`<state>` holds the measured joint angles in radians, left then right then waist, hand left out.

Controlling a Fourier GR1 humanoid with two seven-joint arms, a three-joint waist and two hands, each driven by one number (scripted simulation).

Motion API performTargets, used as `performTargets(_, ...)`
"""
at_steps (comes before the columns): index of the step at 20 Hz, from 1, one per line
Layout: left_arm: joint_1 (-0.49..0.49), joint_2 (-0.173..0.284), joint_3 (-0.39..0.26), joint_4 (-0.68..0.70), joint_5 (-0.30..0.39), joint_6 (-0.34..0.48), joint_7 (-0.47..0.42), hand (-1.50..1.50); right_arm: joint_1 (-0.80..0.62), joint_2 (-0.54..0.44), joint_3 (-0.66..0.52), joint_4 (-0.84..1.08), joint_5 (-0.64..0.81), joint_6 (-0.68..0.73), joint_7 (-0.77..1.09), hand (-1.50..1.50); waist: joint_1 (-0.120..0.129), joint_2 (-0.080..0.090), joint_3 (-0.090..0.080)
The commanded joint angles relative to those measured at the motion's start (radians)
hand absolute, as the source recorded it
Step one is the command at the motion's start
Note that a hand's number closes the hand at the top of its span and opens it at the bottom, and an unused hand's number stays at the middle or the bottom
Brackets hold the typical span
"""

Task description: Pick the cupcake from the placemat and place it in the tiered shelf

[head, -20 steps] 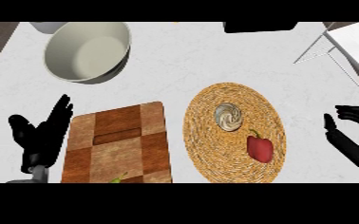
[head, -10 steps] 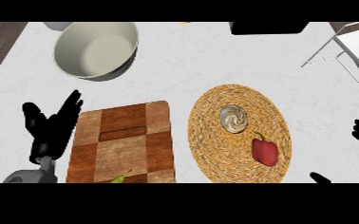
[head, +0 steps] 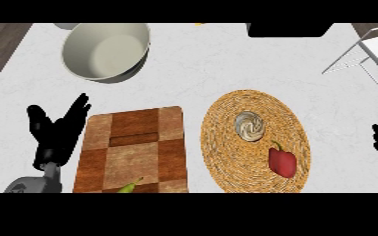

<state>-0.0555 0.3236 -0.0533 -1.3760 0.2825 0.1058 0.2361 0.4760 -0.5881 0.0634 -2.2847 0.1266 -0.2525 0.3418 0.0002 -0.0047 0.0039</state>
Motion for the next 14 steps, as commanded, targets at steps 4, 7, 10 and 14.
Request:
performTargets(4, 0.001, -0.015, -0.023, 0.015, -0.001, -0.022, 0.051, 0.00, -0.244, 0.019, 0.143, -0.062, 0.260, -0.038, 0.496, -1.50, 0.031, 0.012, -0.008)
performTargets(7, -0.014, -0.031, -0.031, 0.033, -0.030, 0.000, 0.036, 0.00, -0.346, 0.052, 0.217, 0.019, 0.395, -0.018, 0.627, -1.50, 0.033, 0.013, -0.008)
performTargets(10, -0.008, -0.029, -0.011, 0.038, -0.010, -0.023, 0.033, 0.00, -0.494, 0.086, 0.227, 0.068, 0.400, 0.063, 0.780, -1.50, 0.026, 0.010, -0.007)
performTargets(14, 0.025, -0.051, -0.035, -0.030, -0.027, 0.000, 0.053, 0.00, -0.586, 0.180, 0.349, 0.120, 0.505, 0.132, 0.915, -1.50, 0.022, 0.005, -0.006)
